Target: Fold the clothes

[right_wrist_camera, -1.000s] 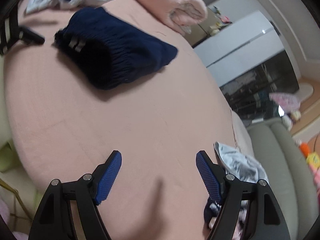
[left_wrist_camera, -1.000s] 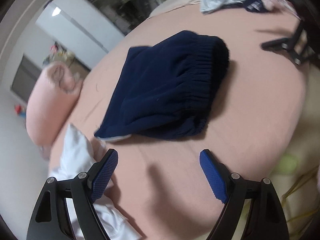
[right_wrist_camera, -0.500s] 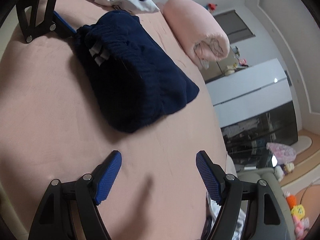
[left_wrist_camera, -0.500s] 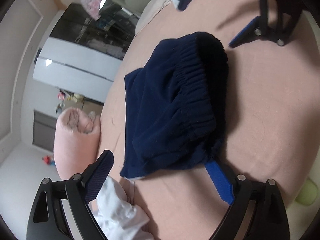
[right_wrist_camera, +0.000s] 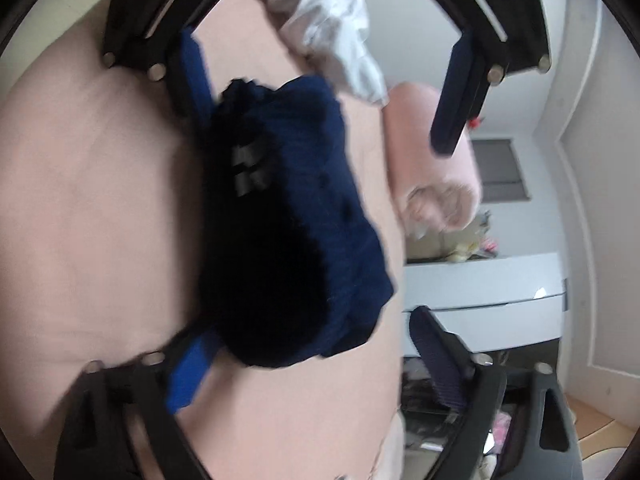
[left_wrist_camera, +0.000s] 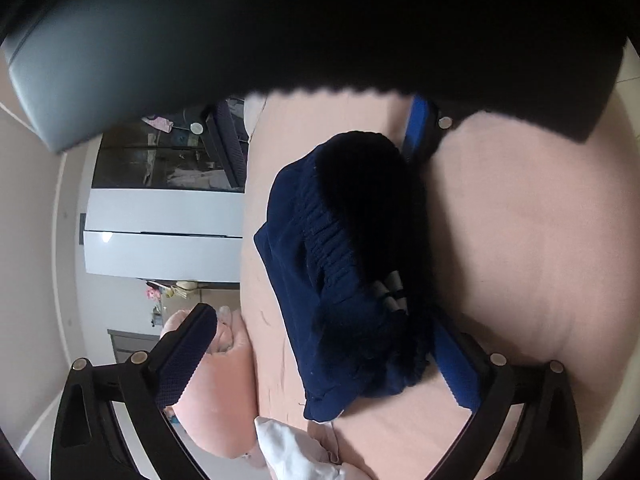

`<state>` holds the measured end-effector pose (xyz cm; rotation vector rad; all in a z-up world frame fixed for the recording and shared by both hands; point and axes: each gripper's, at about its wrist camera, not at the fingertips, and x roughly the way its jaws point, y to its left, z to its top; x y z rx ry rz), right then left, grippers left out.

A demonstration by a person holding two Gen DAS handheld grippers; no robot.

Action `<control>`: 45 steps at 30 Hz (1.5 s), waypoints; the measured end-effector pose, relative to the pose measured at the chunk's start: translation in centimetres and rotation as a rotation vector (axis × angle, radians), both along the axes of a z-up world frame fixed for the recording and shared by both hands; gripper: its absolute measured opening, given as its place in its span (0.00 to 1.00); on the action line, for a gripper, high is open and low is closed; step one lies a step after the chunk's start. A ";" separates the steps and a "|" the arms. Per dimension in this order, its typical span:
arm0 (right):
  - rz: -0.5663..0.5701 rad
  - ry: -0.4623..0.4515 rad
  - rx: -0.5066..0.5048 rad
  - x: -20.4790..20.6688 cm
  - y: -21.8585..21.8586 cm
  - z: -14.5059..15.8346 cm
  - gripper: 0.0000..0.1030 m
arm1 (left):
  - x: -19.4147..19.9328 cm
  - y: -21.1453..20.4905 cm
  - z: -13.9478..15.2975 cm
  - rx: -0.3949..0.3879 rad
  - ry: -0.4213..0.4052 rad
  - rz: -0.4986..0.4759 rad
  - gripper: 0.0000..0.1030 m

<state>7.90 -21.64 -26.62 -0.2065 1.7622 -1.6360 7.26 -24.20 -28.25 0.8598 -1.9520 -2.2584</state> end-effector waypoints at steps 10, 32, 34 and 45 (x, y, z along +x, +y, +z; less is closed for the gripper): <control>0.010 -0.130 -0.108 -1.3 0.9 0.5 0.99 | -1.2 -1.4 0.2 0.118 -0.035 0.067 1.00; 0.028 -0.144 -0.013 1.1 0.3 -2.7 0.20 | -1.6 -1.9 0.3 0.227 -0.208 0.043 0.77; 0.025 -0.147 -0.032 0.7 0.5 -2.4 0.21 | -1.4 -1.9 0.3 0.274 -0.263 0.051 0.57; -0.009 -0.044 -0.018 2.2 1.4 -2.9 0.22 | -1.1 -2.2 1.3 0.539 -0.285 0.214 0.29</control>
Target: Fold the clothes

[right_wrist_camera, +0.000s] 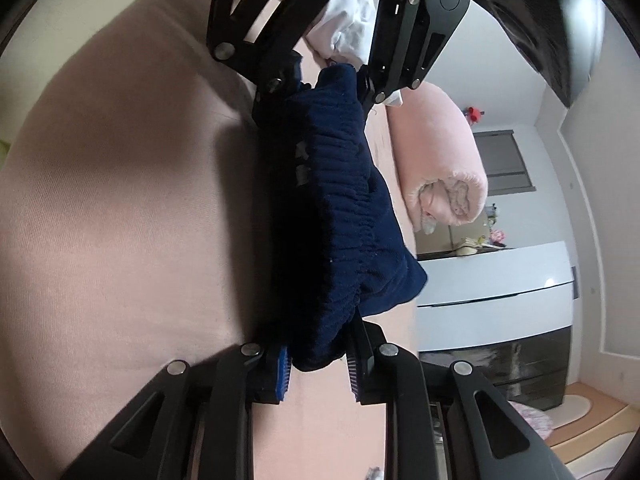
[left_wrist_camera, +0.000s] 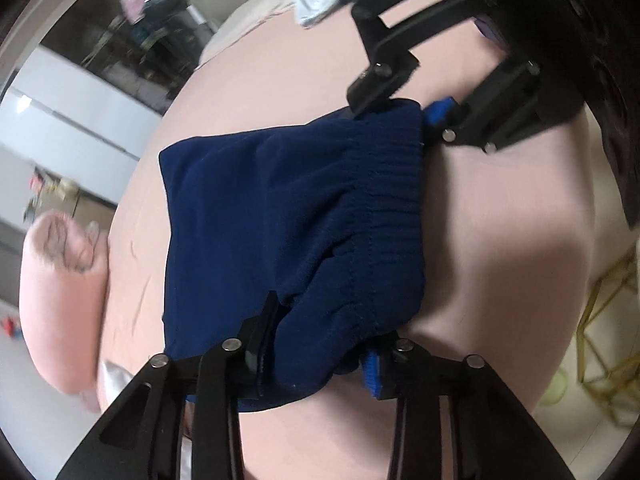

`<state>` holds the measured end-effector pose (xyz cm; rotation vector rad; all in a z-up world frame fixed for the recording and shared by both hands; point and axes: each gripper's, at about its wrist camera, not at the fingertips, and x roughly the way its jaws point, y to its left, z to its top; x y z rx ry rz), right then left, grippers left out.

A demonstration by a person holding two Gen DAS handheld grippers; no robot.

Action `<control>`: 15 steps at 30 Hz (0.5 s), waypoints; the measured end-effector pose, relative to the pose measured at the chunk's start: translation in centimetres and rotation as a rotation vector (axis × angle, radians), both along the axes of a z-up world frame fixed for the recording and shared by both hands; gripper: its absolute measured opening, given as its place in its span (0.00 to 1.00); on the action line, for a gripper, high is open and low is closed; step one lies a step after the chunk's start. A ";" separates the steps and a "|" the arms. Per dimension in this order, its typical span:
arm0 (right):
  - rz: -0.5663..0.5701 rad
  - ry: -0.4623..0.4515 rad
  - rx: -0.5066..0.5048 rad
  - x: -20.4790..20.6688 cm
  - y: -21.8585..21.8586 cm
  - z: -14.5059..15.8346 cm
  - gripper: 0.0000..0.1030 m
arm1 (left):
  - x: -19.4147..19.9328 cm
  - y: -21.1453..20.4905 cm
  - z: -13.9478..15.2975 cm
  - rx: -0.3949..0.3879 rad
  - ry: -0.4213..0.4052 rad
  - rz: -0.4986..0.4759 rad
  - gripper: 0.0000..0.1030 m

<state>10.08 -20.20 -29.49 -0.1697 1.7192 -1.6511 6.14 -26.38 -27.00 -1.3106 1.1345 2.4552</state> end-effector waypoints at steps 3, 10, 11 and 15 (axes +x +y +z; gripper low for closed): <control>0.008 -0.028 0.039 -0.5 -0.4 0.4 0.20 | 0.2 0.2 0.2 0.018 0.006 0.025 0.29; 0.037 0.057 0.118 -1.0 -0.1 1.2 0.19 | 1.2 1.3 1.6 -0.004 0.066 0.026 0.27; 0.029 0.061 0.109 -1.1 0.1 1.6 0.19 | 1.4 1.5 1.9 0.003 0.074 0.023 0.27; 0.003 0.071 0.091 -1.1 0.7 3.1 0.19 | 1.7 2.7 3.4 0.013 0.108 -0.035 0.27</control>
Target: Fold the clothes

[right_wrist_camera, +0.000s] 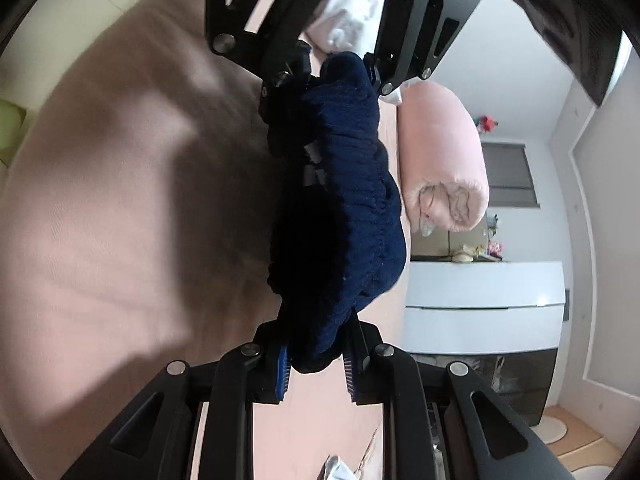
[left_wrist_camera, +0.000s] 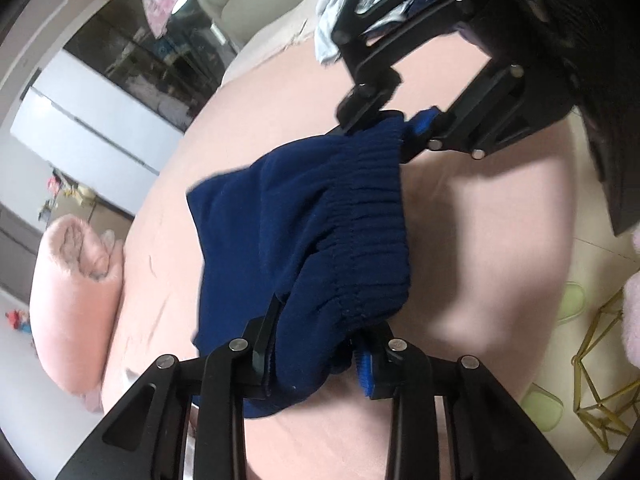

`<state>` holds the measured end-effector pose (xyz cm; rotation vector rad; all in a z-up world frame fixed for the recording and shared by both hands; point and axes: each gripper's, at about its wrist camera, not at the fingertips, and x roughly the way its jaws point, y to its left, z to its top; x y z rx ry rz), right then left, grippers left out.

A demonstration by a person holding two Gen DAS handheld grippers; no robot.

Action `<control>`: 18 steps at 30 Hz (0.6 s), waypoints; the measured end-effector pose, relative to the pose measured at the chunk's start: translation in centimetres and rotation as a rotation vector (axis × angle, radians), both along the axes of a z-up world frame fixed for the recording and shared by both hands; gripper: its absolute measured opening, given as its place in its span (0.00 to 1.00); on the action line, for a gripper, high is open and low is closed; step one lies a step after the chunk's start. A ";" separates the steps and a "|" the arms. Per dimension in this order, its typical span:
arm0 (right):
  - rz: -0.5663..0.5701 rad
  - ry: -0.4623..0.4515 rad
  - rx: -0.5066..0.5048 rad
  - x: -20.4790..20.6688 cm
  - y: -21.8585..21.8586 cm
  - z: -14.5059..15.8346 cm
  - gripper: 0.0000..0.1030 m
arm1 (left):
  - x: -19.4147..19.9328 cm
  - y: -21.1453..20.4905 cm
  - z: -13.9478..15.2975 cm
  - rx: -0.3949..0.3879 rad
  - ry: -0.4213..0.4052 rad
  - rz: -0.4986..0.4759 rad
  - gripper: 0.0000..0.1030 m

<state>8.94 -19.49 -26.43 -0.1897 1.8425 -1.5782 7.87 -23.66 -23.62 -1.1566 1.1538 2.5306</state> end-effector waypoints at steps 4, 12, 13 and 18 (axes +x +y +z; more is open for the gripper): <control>-0.021 0.058 0.008 0.2 1.2 1.0 0.19 | -0.1 1.3 0.6 -0.021 0.013 -0.055 0.27; -0.082 0.002 0.068 2.7 4.7 1.6 0.19 | 0.6 4.2 1.1 -0.019 -0.055 -0.167 0.27; -0.074 0.006 0.084 3.3 5.1 1.4 0.19 | 1.1 4.7 0.9 -0.058 -0.053 -0.183 0.27; -0.032 0.048 0.083 5.0 5.9 1.5 0.19 | 2.9 5.8 0.9 -0.144 -0.034 -0.190 0.27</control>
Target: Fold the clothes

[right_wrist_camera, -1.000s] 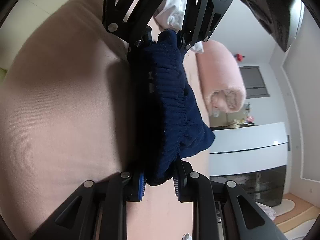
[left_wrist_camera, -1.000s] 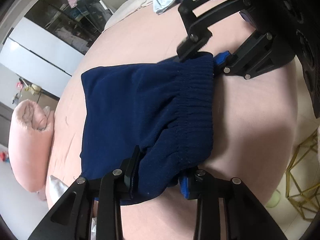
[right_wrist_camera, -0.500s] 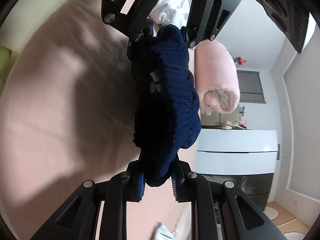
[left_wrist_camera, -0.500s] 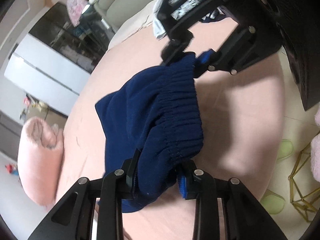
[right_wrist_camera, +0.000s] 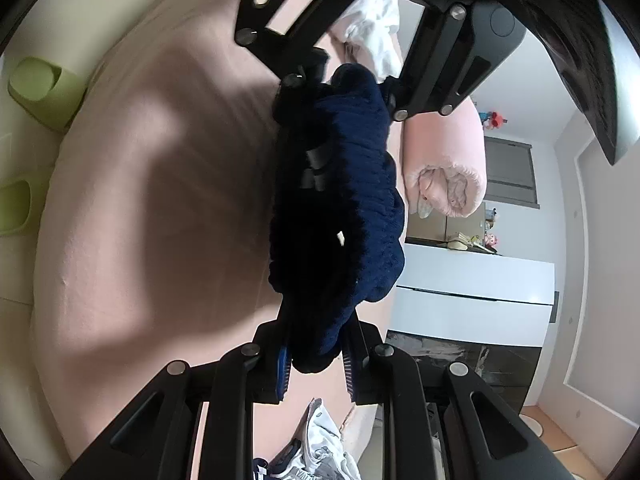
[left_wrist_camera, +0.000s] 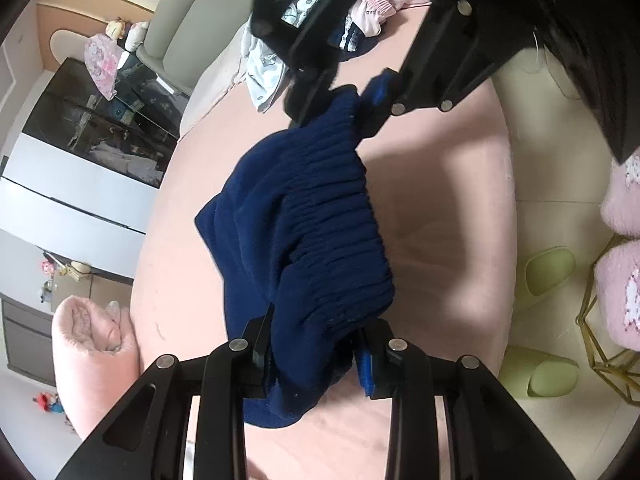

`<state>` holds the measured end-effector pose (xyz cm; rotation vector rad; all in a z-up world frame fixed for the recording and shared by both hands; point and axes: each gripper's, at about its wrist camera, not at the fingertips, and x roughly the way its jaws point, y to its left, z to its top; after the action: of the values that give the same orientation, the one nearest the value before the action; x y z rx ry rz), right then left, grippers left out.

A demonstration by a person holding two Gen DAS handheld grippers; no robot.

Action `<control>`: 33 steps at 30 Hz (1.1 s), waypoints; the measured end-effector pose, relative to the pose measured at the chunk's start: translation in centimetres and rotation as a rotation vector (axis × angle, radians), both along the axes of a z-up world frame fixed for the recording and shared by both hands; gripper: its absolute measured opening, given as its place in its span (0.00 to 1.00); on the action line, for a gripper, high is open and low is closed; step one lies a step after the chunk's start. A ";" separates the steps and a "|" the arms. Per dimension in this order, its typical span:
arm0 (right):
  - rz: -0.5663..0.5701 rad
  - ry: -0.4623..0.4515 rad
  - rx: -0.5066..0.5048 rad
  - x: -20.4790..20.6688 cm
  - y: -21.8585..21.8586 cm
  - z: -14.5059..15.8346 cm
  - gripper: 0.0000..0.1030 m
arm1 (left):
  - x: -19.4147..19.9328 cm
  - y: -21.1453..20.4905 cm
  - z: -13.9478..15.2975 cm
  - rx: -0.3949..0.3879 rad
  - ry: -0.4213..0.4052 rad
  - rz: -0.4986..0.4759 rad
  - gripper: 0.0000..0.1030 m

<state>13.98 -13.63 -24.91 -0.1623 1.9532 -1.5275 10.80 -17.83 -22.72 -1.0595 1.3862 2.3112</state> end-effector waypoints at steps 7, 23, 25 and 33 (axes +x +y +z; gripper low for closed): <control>0.038 -0.111 0.010 0.2 -1.1 2.8 0.19 | 0.6 -1.2 1.1 0.027 -0.046 0.031 0.27; 0.047 0.115 -0.131 1.4 -0.4 1.1 0.73 | -3.0 -4.4 3.0 0.211 -0.088 0.070 0.29; 0.043 0.149 -0.168 1.6 -0.2 0.9 0.73 | -3.7 -4.8 3.4 0.226 -0.081 0.083 0.29; 0.118 0.267 -0.291 2.5 -1.2 0.0 0.73 | -6.2 -6.9 3.3 0.281 -0.069 0.160 0.29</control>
<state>16.46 -14.88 -24.92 -0.6229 1.8683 -1.7764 4.60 -24.74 -19.39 -1.1836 0.9458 2.4623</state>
